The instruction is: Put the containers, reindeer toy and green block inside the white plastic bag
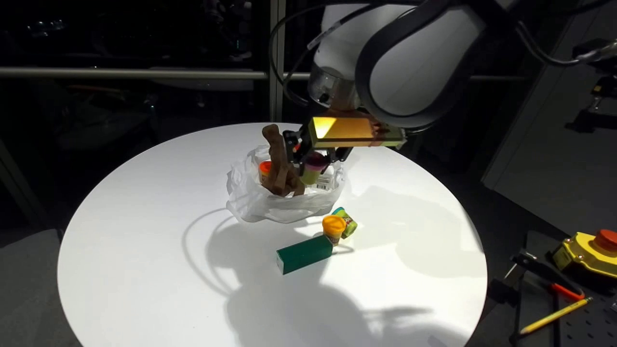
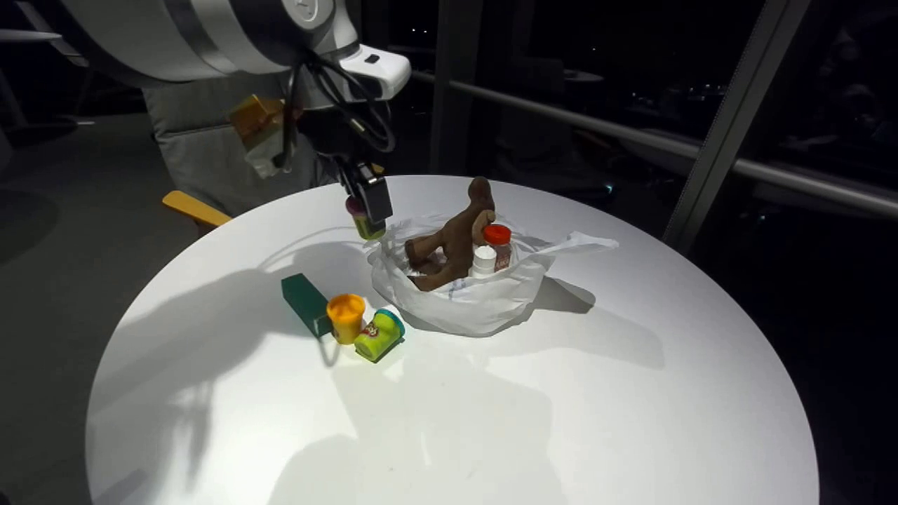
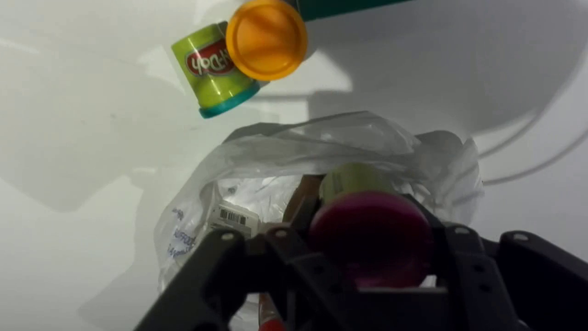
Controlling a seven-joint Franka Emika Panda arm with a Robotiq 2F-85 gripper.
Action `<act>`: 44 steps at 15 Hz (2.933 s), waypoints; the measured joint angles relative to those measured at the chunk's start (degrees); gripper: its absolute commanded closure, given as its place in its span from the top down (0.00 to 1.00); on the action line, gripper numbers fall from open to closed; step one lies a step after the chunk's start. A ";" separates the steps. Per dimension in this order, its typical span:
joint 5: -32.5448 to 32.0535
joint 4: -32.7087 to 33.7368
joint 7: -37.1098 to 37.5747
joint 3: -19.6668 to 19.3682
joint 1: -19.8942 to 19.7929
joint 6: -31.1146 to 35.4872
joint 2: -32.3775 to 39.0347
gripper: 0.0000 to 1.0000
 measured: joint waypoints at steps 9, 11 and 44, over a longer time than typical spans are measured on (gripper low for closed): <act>-2.82 22.22 8.06 -1.48 -1.32 -6.65 22.60 0.72; -2.82 24.98 8.38 -1.96 -2.24 -7.08 25.70 0.78; 5.36 -6.52 -25.89 17.60 -14.95 -4.02 3.45 1.00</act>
